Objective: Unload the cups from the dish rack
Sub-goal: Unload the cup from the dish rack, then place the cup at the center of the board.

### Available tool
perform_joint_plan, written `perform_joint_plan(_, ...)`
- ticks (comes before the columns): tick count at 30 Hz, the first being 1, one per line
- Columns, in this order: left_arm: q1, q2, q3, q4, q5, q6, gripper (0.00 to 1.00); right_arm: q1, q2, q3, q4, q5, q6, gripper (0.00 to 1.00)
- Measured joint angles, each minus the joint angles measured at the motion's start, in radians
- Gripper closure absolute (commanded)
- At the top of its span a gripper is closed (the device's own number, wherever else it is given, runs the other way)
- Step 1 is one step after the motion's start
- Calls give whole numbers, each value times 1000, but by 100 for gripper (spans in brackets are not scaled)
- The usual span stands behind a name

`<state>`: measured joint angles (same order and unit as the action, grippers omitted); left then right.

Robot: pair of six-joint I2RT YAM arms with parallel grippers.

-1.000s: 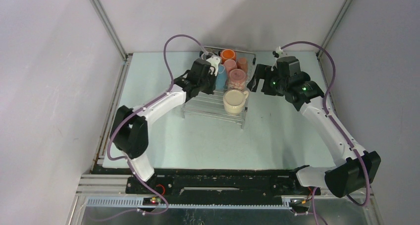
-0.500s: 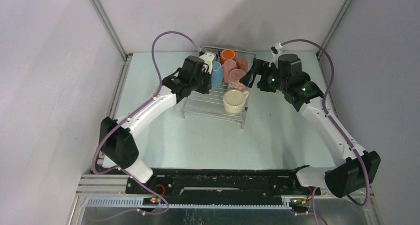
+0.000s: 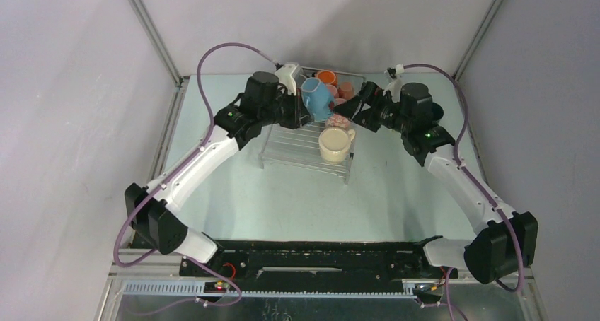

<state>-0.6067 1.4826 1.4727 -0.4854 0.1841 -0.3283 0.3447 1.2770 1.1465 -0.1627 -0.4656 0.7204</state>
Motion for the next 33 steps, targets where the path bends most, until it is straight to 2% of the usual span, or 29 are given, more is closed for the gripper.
perform_joint_plan(6,0,-21,0,72,103,-136,100,-36,-18,-76,177,-72,126,2)
perform_joint_plan(13,0,-30,0,180,214,-274,100,-74,-29,-119,393,-143,272,9)
perform_joint_plan(21,0,-31,-11,332,320,-418,100,-87,-32,-123,584,-186,408,38)
perform_joint_plan(30,0,-34,-84,499,391,-556,100,-87,-31,-123,728,-200,521,58)
perform_joint_plan(33,0,-36,-110,563,401,-597,100,-87,-26,-124,756,-201,547,73)
